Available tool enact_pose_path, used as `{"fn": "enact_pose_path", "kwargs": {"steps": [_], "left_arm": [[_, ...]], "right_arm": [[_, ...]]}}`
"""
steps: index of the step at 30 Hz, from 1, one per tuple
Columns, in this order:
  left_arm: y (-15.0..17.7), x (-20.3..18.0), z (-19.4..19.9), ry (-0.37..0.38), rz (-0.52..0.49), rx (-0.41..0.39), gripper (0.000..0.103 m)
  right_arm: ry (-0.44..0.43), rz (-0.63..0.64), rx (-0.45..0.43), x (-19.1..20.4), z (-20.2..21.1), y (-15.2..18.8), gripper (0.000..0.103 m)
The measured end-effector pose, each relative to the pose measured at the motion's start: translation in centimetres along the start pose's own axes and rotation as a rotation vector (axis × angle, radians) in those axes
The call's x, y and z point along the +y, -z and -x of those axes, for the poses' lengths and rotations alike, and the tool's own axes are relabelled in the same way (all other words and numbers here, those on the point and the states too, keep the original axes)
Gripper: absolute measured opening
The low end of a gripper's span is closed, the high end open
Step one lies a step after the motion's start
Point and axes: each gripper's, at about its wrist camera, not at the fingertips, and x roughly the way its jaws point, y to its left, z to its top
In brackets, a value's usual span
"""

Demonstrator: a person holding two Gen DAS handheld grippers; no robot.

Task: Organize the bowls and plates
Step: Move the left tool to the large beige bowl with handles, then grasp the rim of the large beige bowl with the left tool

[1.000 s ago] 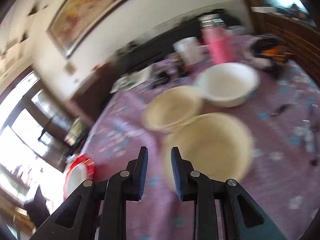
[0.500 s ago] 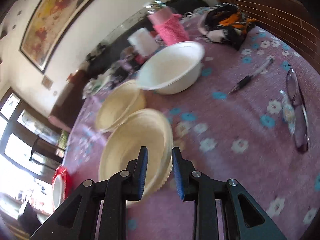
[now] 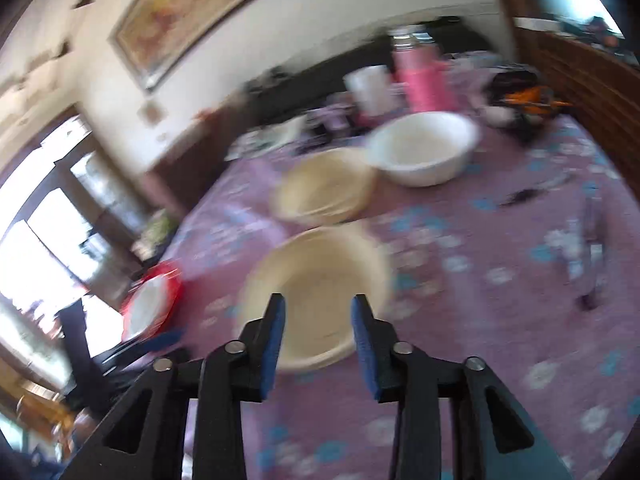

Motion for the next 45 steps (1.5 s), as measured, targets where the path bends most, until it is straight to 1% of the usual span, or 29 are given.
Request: {"fn": "enact_pose_path", "kwargs": {"steps": [1,3,6,7,8,10,11,14,17,19,20,21,23,25,27,28,30,31,32,34,36,41,45], "left_arm": [[0.0,-0.2,0.0,0.001,-0.004,0.002,0.060],[0.1,-0.4,-0.1,0.004,-0.008,0.006,0.061],[-0.1,-0.8,-0.3,0.005,-0.012,0.013,0.061],[-0.1,-0.8,-0.2,0.006,-0.013,0.011,0.061],[-0.1,-0.9,-0.2,0.006,-0.015,0.009,0.061],[-0.2,-0.9,-0.2,0.005,-0.015,0.009,0.061],[-0.2,-0.9,-0.2,0.006,-0.014,0.009,0.061],[-0.3,-0.9,-0.4,0.003,-0.013,0.015,0.061],[-0.4,-0.9,-0.5,0.003,-0.014,0.015,0.061],[-0.5,-1.0,-0.6,0.004,-0.017,0.013,0.061],[-0.6,-1.0,-0.6,0.004,-0.019,0.012,0.061],[-0.6,-1.0,-0.6,0.004,-0.019,0.011,0.061],[-0.8,-0.9,-0.5,0.007,-0.016,0.007,0.061],[-0.9,-0.9,-0.5,0.007,-0.013,0.005,0.061],[-1.2,-0.9,-0.5,0.020,0.000,0.007,0.061],[-1.4,-0.8,-0.6,0.028,0.010,0.011,0.061],[-1.8,-0.7,-0.8,0.042,0.031,0.020,0.061],[-2.1,-0.6,-1.0,0.052,0.048,0.028,0.061],[-2.3,-0.6,-1.2,0.057,0.055,0.035,0.061],[-2.9,-0.6,-1.7,0.065,0.077,0.046,0.058],[-3.3,-0.8,-2.0,0.071,0.086,0.052,0.045],[-4.4,-0.9,-2.5,0.104,0.125,0.049,0.045],[-4.8,-1.5,-3.3,0.113,0.106,0.050,0.046]], "right_arm": [[0.044,-0.049,0.017,-1.6,-1.0,-0.5,0.040],[0.066,-0.107,0.044,-3.5,-2.7,-0.9,0.040],[0.018,-0.134,0.073,-4.3,-4.5,-1.2,0.039],[0.022,-0.138,0.077,-4.4,-4.8,-1.3,0.039],[0.022,-0.144,0.082,-4.2,-5.0,-1.2,0.039],[-0.015,-0.136,0.085,-3.7,-5.2,-1.0,0.038],[-0.021,-0.132,0.089,-3.3,-5.3,-1.0,0.038],[-0.051,-0.123,0.110,-2.6,-4.2,0.8,0.038],[-0.099,-0.053,0.142,-0.1,-3.3,2.4,0.040],[-0.214,-0.003,0.178,1.5,-2.6,3.4,0.040],[-0.264,0.048,0.202,2.7,-2.0,4.0,0.040],[-0.274,0.081,0.212,3.4,-1.7,4.3,0.040],[-0.255,0.179,0.200,4.5,-0.5,4.6,0.040],[-0.217,0.182,0.177,4.2,0.0,4.2,0.040],[-0.189,0.110,0.143,2.5,0.3,3.4,0.040],[-0.143,0.063,0.121,1.4,0.2,3.1,0.040],[-0.068,-0.004,0.111,-0.8,-0.6,2.4,0.038],[-0.054,-0.043,0.112,-1.8,-1.1,2.3,0.037],[-0.053,-0.089,0.118,-2.8,-1.6,2.2,0.034],[-0.050,-0.135,0.119,-3.9,-2.0,2.1,0.033],[-0.055,-0.143,0.114,-4.1,-2.2,1.7,0.033],[-0.052,-0.092,0.101,-2.9,-3.1,1.1,0.033],[-0.029,-0.072,0.110,-2.4,-4.5,0.8,0.033]]}}
